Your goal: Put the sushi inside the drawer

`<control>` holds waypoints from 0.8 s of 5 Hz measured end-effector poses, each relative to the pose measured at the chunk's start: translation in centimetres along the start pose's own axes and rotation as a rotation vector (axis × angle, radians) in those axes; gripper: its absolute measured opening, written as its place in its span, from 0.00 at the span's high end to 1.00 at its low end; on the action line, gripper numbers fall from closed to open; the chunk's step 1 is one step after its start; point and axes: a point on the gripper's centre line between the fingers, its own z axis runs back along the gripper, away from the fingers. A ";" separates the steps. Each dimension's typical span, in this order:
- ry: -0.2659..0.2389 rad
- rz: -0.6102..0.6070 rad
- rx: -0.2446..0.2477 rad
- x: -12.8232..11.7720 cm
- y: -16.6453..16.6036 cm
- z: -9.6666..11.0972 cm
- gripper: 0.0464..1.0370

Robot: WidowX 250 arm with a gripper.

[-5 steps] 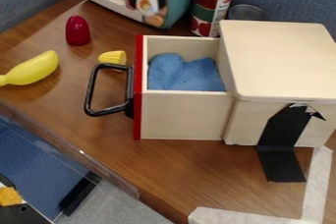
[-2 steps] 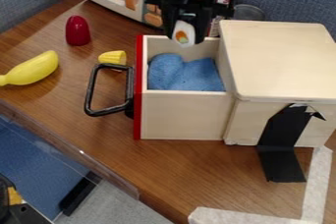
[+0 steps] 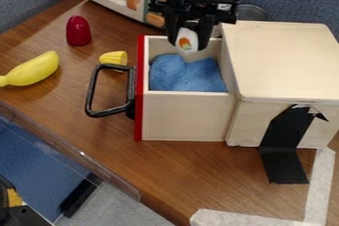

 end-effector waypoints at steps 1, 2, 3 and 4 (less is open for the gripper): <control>0.082 -0.002 -0.014 -0.3 0.5 -1.3 0.55; 0.059 -0.002 -0.013 0.1 0.6 -1.6 0.55; 0.076 -0.002 0.010 -0.2 1.0 -3.1 0.55; 0.086 -0.007 -0.002 -0.5 0.8 -3.2 0.55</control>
